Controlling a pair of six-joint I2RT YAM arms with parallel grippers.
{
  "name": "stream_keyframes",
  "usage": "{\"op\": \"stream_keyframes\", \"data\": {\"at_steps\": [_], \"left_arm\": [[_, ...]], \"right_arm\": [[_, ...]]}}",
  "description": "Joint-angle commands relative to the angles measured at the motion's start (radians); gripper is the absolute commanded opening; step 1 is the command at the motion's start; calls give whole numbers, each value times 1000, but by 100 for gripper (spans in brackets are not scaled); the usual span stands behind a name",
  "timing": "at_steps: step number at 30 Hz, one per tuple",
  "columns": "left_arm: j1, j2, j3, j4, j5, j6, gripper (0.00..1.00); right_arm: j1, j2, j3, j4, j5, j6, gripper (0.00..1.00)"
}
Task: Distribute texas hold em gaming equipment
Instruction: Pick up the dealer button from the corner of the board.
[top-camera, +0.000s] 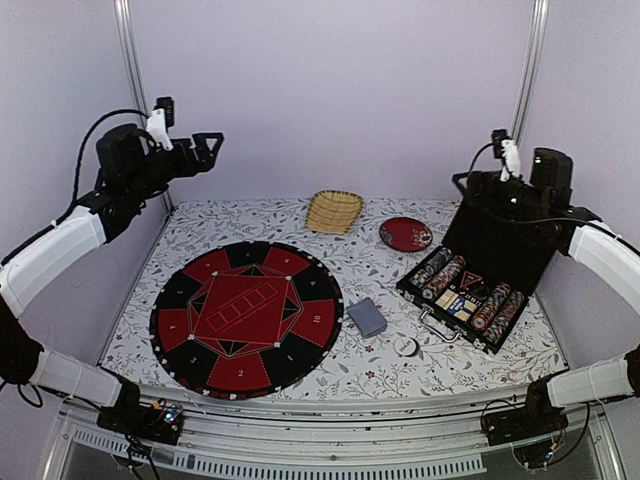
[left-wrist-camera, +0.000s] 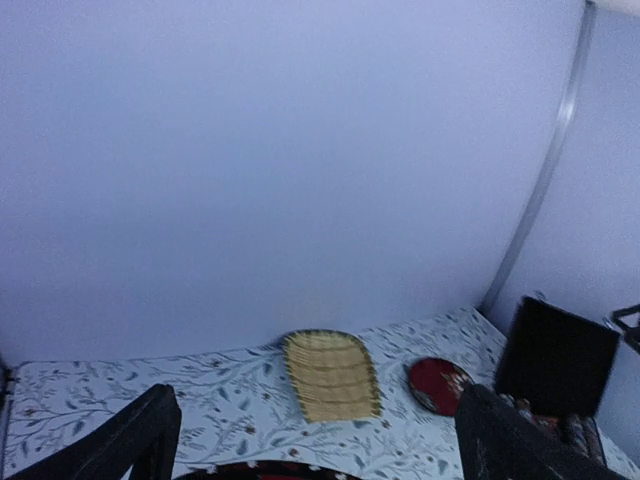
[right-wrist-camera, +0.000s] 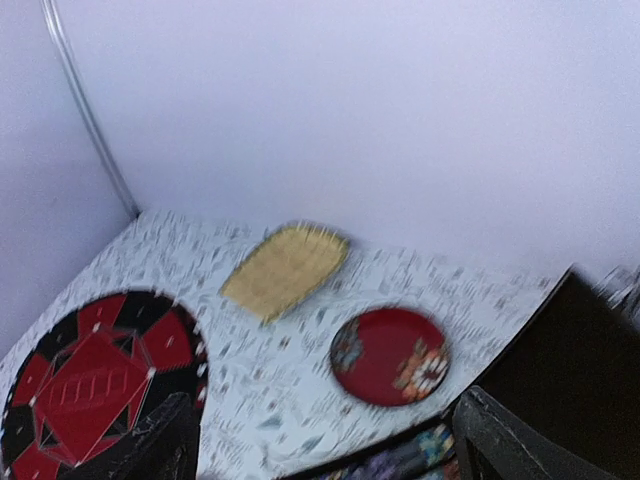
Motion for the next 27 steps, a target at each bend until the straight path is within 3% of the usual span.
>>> {"op": "stream_keyframes", "data": {"at_steps": [1,6,11,20,27], "left_arm": [[-123,53,116,-416,170,119,98],[-196,89,108,-504,52,212,98],[-207,125,47,-465,46,212,98],[-207,130,3,-450,37,245,98],[-207,130,-8,-444,56,251,98]], "right_arm": [[246,88,40,-563,182,66,88],[480,224,64,-823,317,205,82],[669,339,73,-875,312,302,82],[747,543,118,-950,408,354,83],[752,582,148,-906,417,331,79]]}}
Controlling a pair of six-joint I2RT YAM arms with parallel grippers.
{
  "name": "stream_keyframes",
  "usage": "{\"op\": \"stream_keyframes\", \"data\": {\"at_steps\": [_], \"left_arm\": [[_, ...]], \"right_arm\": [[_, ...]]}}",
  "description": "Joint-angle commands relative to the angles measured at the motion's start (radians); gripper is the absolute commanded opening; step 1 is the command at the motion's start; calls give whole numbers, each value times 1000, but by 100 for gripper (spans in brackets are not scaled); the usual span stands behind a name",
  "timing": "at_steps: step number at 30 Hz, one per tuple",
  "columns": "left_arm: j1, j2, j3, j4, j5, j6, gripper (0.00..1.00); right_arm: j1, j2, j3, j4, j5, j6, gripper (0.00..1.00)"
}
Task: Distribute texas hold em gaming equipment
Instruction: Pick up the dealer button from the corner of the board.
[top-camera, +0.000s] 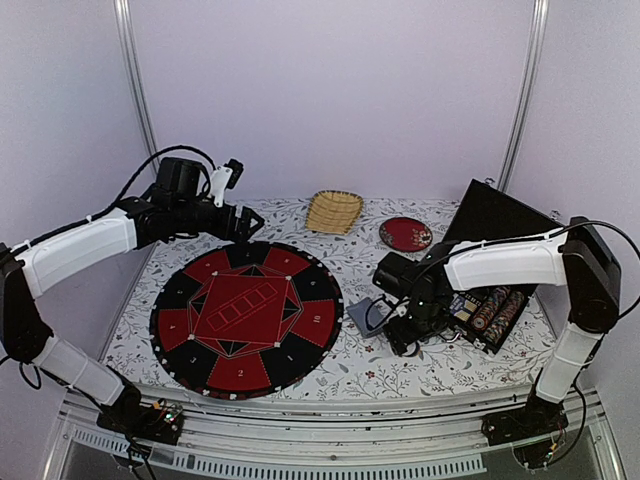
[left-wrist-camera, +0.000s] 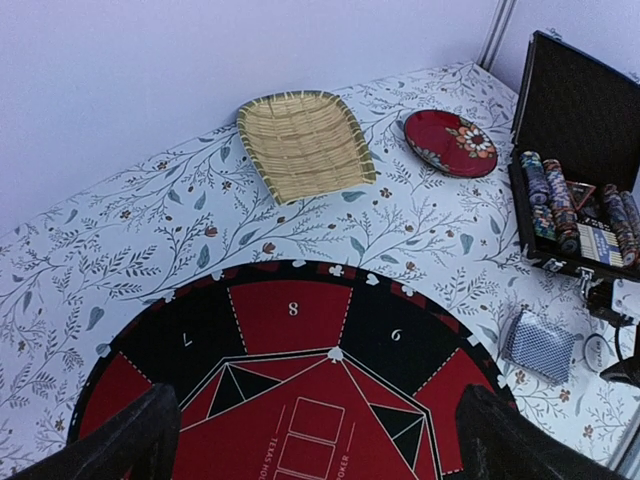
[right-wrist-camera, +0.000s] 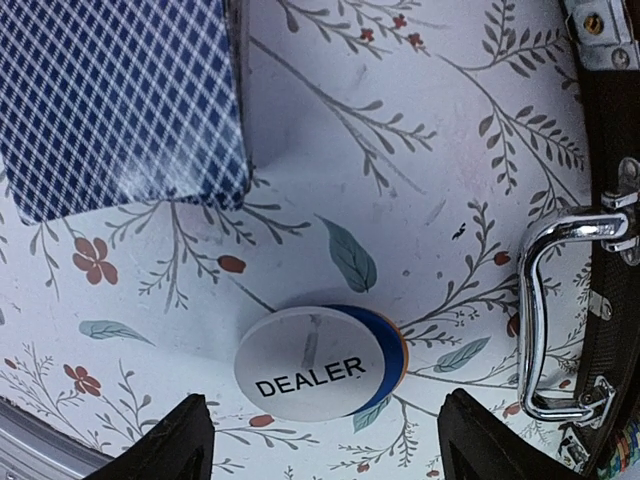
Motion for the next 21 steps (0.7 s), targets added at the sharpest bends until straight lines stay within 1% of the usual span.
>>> {"op": "stream_keyframes", "data": {"at_steps": [1,8,17,21], "left_arm": [[-10,-11,-17,9,4,20,98],[-10,-9,-21,11,4,28,98],[-10,-7,-22,12,7,34,98],[-10,-9,-23,12,2,39,98]], "right_arm": [[10,26,33,17,31,-7,78],[13,50,42,26,15,-36,71],[18,78,31,35,15,-38,59],[19,87,30,32,15,-40,58]]}}
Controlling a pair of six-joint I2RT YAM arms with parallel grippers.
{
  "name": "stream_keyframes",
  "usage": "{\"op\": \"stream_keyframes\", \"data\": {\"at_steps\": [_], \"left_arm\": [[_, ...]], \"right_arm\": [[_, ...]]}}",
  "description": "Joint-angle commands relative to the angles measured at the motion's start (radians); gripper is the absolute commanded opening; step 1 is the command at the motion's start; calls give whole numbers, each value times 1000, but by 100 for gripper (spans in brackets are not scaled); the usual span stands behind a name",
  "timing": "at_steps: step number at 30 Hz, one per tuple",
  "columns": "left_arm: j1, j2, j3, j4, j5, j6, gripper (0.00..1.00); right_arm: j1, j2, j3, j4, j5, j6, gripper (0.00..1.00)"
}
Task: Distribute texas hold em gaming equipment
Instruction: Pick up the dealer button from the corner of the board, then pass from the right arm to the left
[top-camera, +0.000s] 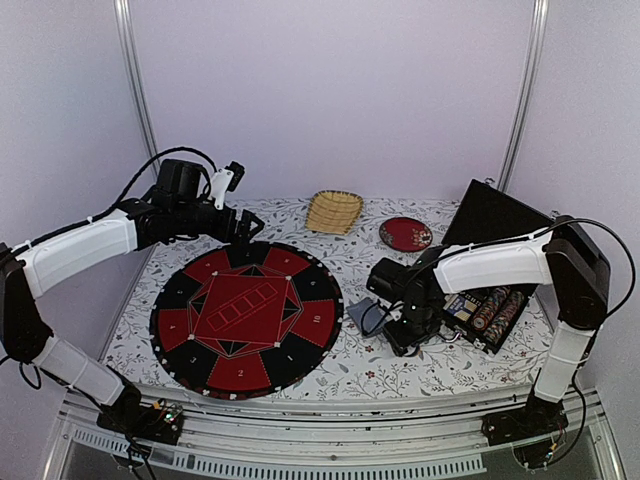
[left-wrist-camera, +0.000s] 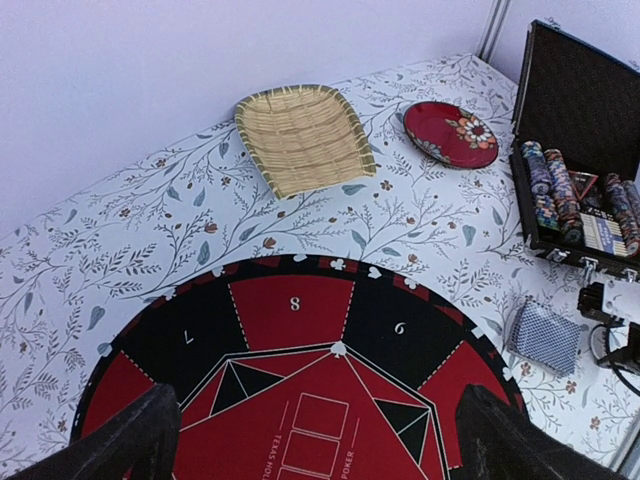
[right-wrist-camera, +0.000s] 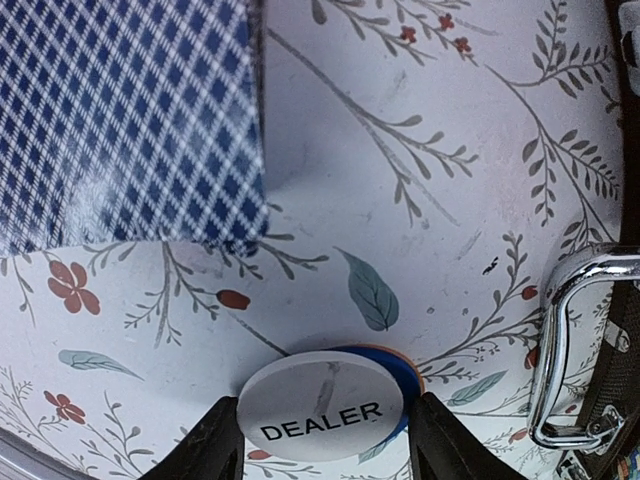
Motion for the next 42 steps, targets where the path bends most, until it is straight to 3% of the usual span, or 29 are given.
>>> {"op": "stream_keyframes", "data": {"at_steps": [1,13,26,30,35,39,42], "left_arm": [[-10,-9,-11,11,0,15,98],[-11,-10,-13,17,0,22,98],[-9,-13,-25,38,33,20,98],[-10,-14,-21,65,142,-24,98],[-13,3,-63,209,483,-199,87],[-26,23,-120,388,666,-381,81],[-62,14,-160,465,709,-396,83]], "right_arm": [[8,23,11,6,9,-9,57],[11,-8,19,-36,34,3,31],[10,-177,96,-50,72,-41,26],[27,-297,96,227,56,-141,25],[100,-346,19,650,68,-339,24],[149,-291,19,842,95,-488,22],[165,-246,36,905,109,-543,22]]}}
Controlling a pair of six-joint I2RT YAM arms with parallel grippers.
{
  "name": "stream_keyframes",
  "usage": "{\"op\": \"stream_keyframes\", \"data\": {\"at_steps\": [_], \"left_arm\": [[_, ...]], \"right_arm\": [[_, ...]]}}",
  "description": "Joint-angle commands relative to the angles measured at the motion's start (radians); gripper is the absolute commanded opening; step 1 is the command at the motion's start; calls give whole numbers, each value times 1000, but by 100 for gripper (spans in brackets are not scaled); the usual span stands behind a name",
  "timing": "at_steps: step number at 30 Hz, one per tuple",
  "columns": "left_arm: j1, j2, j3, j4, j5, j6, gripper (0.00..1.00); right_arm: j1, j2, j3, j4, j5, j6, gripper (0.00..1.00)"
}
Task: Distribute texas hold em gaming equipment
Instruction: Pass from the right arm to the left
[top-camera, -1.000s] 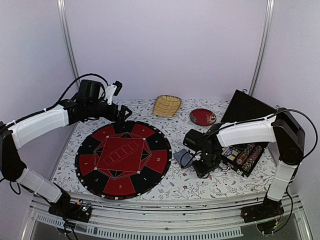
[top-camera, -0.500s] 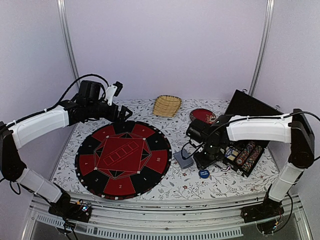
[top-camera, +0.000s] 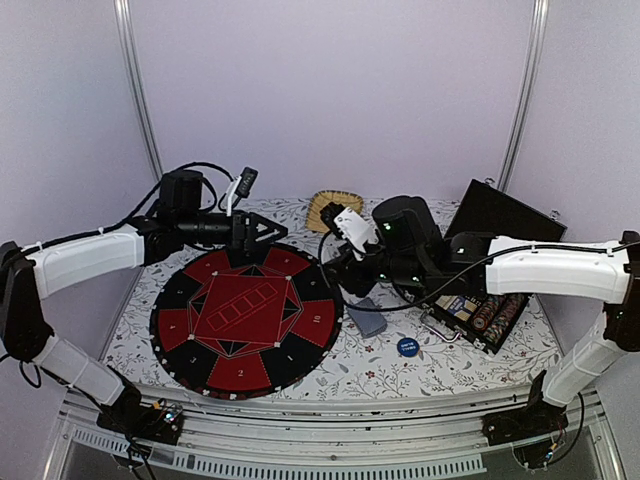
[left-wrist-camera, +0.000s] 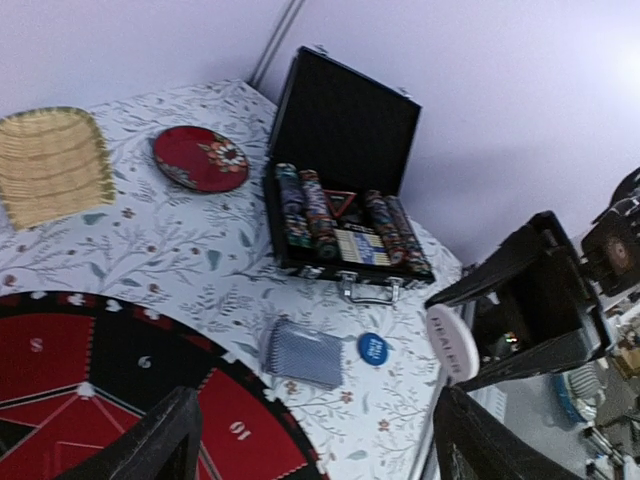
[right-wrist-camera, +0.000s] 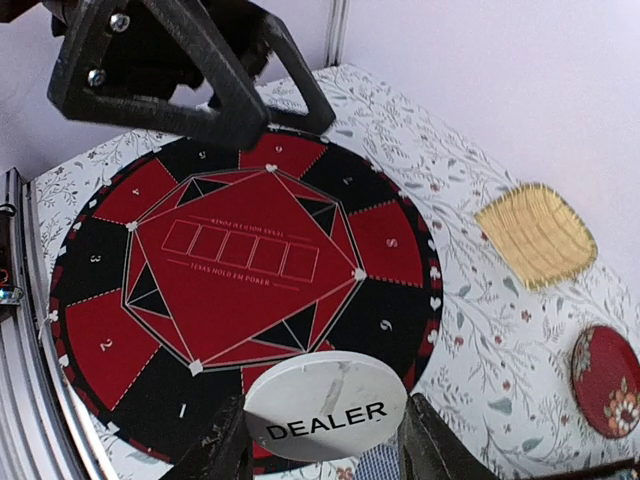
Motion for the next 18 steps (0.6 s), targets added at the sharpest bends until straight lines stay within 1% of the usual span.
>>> {"op": "stream_keyframes", "data": {"at_steps": [1,3,5,7,9,13,16,18], "left_arm": [[-60,2,-58,188,178,-103,84],[-81,-4,-73,204,183,-81,87],[-104,-3,-74,195,169,-50,88],[-123,3,-65,171,128,-15,86],[-137,18,-50,140,83,9,80],[-150,62,2,41,23,55,61],[-153,86,27,-10,-12,64,54],[-160,97,32,-11,0,64,46]], "right_arm": [[21,68,5,215,32,-159,23],[23,92,6,213,26,-174,23],[27,115,54,202,26,-186,22],[36,130,60,199,43,-196,22],[46,143,67,196,67,-214,22],[54,161,82,186,93,-231,22],[57,162,79,191,92,-236,22],[62,169,84,190,101,-247,22]]}}
